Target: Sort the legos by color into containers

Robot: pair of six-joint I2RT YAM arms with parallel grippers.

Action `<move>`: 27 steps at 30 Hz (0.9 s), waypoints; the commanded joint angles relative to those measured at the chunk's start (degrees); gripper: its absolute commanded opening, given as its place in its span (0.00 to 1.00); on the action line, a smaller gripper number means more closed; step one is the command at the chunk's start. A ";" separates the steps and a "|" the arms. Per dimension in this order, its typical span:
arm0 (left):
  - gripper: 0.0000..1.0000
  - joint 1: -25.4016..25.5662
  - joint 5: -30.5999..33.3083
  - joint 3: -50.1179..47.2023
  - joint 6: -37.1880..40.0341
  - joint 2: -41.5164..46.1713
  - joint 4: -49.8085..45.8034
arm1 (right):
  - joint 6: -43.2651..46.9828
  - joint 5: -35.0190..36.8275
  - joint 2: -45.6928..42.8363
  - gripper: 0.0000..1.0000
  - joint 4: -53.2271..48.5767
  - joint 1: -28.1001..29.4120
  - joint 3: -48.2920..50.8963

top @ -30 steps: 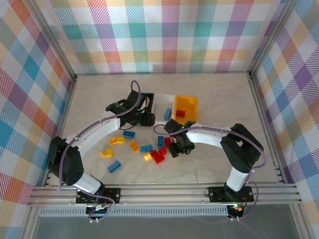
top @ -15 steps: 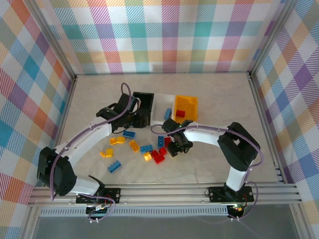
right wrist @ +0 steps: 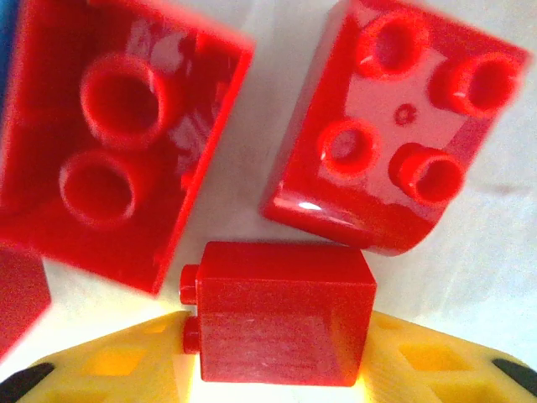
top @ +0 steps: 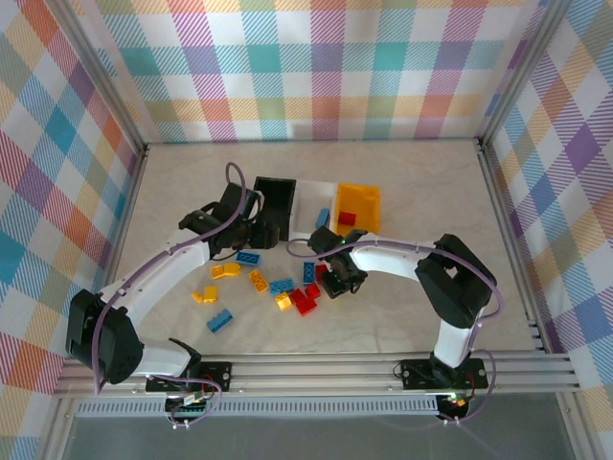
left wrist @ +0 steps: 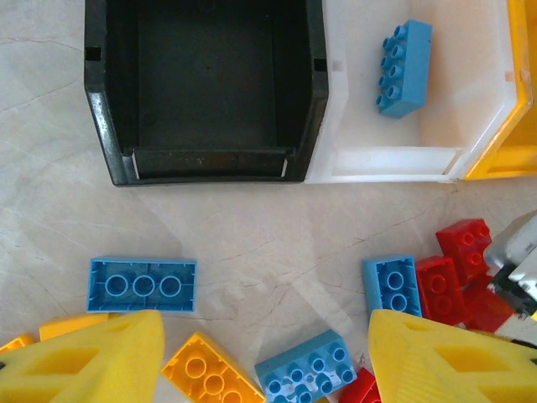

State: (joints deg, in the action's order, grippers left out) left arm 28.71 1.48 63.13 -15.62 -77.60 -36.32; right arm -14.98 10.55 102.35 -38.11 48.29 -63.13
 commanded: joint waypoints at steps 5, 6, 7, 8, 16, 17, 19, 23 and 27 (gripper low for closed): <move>0.66 -1.32 0.18 -0.52 -0.44 3.25 -1.13 | -1.76 5.46 -11.33 0.49 0.06 -0.87 0.22; 0.66 -1.65 0.72 -0.69 -0.60 3.97 -1.28 | -1.37 5.73 -12.37 0.49 -0.85 -1.35 -0.39; 0.67 -2.05 1.12 -0.73 -0.98 4.71 -1.45 | -0.84 5.78 -13.11 0.49 -1.46 -1.89 -1.26; 0.67 -2.67 1.28 -0.81 -1.13 5.51 -1.48 | -0.25 5.83 -13.72 0.49 -2.07 -2.82 -2.15; 0.68 -4.41 0.43 -1.30 -1.35 8.69 -2.97 | 5.10 2.38 -8.18 0.50 -2.72 -13.38 -12.73; 0.68 -4.53 0.37 -1.48 -1.42 8.91 -3.05 | 5.51 2.05 -6.65 0.50 -2.48 -14.48 -14.16; 0.69 -4.63 0.49 -1.95 -1.34 9.38 -3.45 | 6.02 1.67 -3.85 0.50 -2.32 -16.00 -16.59; 0.69 -5.23 0.01 -2.48 -1.01 10.18 -4.06 | 7.16 0.43 2.17 0.50 -1.40 -17.84 -20.70; 0.70 -5.26 -1.37 -3.34 -1.71 10.00 -4.19 | 7.07 -0.21 7.53 0.50 -1.30 -18.98 -24.00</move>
State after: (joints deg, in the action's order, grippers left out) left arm 24.21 1.54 60.97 -16.69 -68.86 -39.07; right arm -9.23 12.10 107.66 -38.94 29.89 -84.73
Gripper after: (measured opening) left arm 0.694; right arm 0.500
